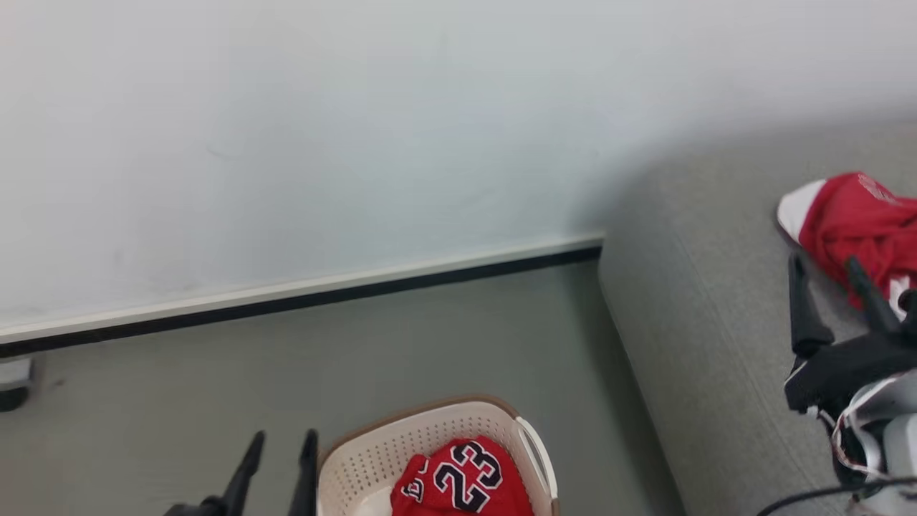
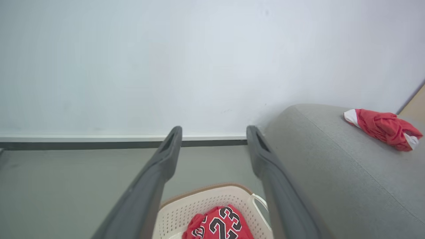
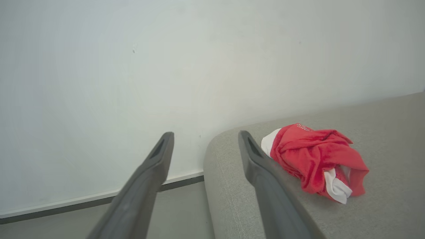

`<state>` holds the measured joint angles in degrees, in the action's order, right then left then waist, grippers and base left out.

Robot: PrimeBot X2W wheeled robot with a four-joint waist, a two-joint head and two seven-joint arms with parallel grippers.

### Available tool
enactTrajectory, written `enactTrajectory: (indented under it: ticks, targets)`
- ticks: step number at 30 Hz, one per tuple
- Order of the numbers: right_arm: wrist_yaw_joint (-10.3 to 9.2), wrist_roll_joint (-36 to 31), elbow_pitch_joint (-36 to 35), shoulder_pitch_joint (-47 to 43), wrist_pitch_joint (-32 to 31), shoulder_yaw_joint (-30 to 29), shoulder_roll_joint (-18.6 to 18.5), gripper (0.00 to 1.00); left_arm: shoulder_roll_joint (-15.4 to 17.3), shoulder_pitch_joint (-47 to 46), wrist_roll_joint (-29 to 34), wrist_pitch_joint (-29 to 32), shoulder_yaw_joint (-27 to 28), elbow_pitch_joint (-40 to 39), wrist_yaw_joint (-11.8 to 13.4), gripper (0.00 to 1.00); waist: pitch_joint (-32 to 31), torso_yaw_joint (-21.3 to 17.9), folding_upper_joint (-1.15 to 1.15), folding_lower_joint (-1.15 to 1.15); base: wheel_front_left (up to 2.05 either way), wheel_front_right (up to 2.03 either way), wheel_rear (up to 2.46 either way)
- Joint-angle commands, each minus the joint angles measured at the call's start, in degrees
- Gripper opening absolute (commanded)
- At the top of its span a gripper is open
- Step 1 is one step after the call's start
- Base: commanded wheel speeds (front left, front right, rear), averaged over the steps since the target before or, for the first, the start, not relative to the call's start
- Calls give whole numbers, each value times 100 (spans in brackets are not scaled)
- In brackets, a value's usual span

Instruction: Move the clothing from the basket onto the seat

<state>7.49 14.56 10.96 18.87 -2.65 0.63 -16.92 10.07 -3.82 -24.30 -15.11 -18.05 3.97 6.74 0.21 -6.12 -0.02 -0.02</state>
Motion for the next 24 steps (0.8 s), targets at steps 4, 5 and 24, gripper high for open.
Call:
enactTrajectory:
  ticks: [4,5,24]
  targets:
    - [0,14,-270,-530,397,145,169,100,-32,295,201,-9,492,50,79,100,-454,520,2,2,0,0,0]
    - [0,47,-314,-635,492,118,253,100,-44,340,219,-9,590,85,76,100,-468,548,2,2,0,0,0]
    - [0,-1207,-623,-2065,1112,298,1388,100,-227,657,998,-10,1358,330,-596,100,-437,687,2,2,0,0,0]
